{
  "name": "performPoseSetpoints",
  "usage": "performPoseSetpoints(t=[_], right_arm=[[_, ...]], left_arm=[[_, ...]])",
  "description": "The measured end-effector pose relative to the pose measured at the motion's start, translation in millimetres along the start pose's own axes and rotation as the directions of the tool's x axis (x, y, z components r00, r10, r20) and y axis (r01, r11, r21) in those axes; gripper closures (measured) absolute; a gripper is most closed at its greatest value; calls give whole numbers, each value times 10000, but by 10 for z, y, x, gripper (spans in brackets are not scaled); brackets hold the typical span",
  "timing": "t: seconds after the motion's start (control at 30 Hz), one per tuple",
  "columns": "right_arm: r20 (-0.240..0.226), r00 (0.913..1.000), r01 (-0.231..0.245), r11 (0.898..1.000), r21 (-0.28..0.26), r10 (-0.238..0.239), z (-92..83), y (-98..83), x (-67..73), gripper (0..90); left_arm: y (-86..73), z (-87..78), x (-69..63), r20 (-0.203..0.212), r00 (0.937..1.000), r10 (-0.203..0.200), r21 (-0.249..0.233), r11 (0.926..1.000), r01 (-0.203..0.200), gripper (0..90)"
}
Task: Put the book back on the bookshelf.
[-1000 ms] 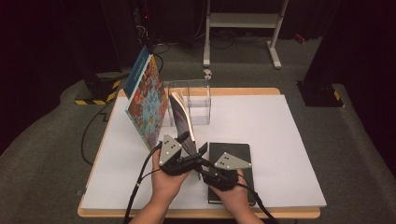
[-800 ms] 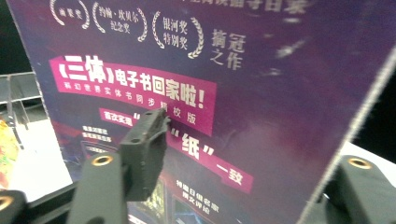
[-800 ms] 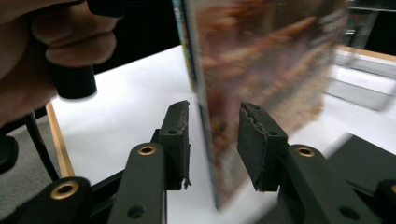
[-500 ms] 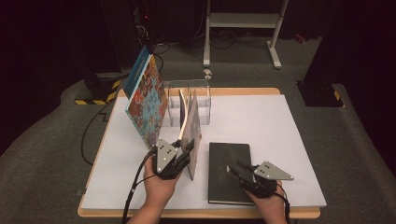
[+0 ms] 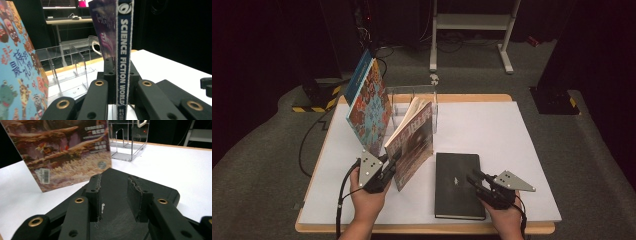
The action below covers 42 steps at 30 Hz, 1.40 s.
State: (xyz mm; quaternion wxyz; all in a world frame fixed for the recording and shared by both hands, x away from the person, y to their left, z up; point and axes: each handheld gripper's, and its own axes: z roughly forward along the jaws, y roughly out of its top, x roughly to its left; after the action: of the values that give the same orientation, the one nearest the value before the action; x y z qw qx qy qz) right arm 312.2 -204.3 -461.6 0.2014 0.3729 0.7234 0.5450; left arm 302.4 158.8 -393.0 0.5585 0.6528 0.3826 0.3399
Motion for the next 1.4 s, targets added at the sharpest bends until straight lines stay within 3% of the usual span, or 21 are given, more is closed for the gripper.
performPoseSetpoints(t=[0.13,0.23,0.5,0.63,0.8,1.0,1.1,1.3,1.4], right_arm=[[108,9998,-172,9998,28,172,3,-13,-37,639],[137,9996,-262,9997,23,262,-1,-21,-52,635],[129,9996,-261,9997,-11,262,-16,-26,-50,622],[149,9995,-294,9996,-47,295,-35,-26,-62,622],[140,9993,-334,9994,-90,335,-39,-28,-70,623],[120,9994,-321,9994,-141,323,-48,-23,-69,623],[133,9992,-372,9992,-158,374,-53,-23,-85,623],[154,9990,-420,9989,-200,423,-70,-21,-98,624],[159,9989,-427,9989,-208,430,-71,-22,-108,625]], left_arm=[[4,-10,28,30,10000,46,45,10000,-46,827],[33,13,33,284,9996,83,76,9999,-85,804],[276,229,71,199,9995,-244,616,9978,231,740],[330,300,136,528,9966,-640,899,9942,591,827],[373,344,156,412,9982,-433,918,9950,394,834],[479,377,259,0,9991,-430,616,9972,429,835],[546,377,346,-394,9982,-457,468,9978,475,835],[587,411,502,-1350,9902,-349,537,9977,425,835],[579,457,558,-1639,9853,-484,527,9969,577,834]])
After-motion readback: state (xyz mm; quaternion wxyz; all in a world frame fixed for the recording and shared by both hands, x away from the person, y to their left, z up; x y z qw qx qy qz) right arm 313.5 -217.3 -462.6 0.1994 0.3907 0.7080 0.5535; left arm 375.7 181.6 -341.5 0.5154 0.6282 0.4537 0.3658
